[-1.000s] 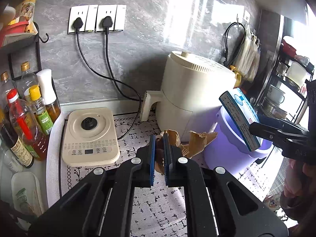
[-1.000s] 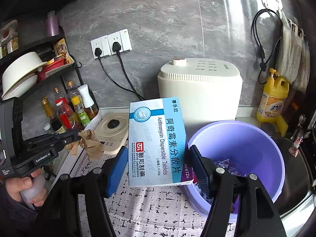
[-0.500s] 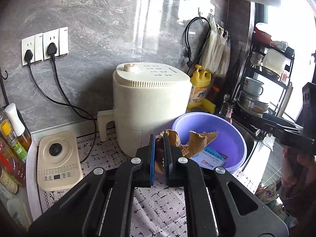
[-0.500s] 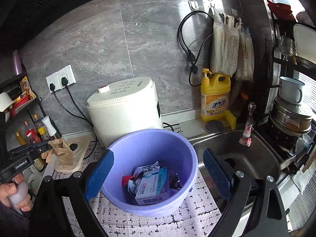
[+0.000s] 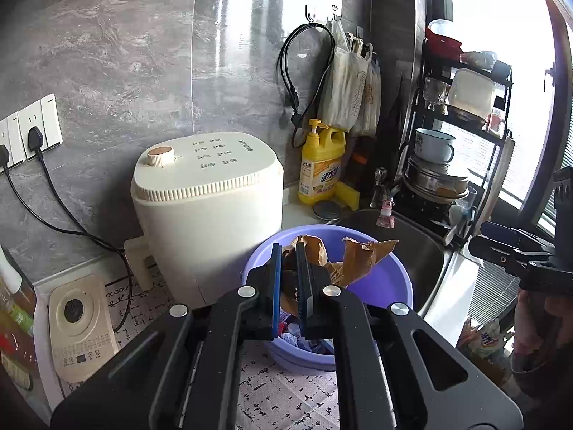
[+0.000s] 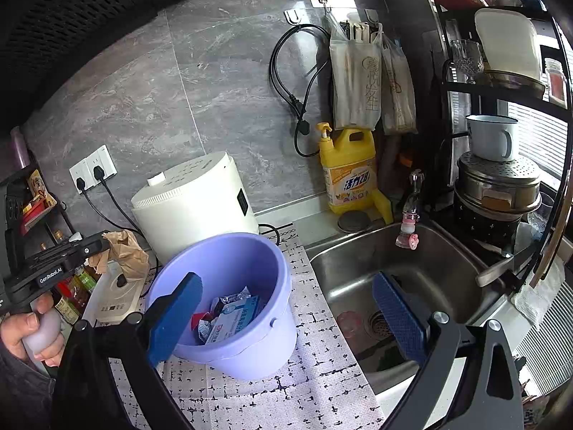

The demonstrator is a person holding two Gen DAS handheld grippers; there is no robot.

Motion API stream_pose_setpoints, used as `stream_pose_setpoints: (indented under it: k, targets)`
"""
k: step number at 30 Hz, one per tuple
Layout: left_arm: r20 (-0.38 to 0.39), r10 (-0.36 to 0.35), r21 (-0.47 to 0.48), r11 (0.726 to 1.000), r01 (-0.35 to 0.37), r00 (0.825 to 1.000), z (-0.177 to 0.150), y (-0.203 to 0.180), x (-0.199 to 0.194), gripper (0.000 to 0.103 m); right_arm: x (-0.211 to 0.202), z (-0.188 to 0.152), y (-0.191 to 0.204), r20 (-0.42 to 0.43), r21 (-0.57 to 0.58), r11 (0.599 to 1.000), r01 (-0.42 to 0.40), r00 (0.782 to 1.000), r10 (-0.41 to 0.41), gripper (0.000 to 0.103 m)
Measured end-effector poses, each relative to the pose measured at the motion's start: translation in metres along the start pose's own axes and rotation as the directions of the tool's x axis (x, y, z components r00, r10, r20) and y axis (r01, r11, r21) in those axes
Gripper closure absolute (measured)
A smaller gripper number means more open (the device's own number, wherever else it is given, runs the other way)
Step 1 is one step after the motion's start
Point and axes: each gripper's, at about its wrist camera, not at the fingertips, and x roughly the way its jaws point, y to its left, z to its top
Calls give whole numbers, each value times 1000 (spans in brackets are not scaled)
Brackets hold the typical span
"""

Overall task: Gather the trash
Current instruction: 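Open the left tool over the bucket to drop the brown paper bag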

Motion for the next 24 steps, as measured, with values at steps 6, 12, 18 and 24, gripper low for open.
stream_pose_setpoints:
  k: [6, 12, 18, 24]
  targets:
    - [-12, -31, 0, 1000, 31, 999, 5, -24, 23, 94, 1, -1, -22, -7, 15, 1000, 4, 1000, -4, 8]
    - [25, -16, -35, 999, 17, 1000, 1, -37, 40, 13, 11, -2, -45, -45, 0, 1000, -14, 999, 14, 8]
    - [-10, 63, -140, 988, -63, 998, -8, -27, 50, 7, 30, 3, -65, -100, -33, 997, -68, 993, 64, 8]
    - [-42, 142, -195, 970, -147, 989, -19, -23, 34, 6, 49, 9, -64, -164, -53, 989, -138, 978, 127, 8]
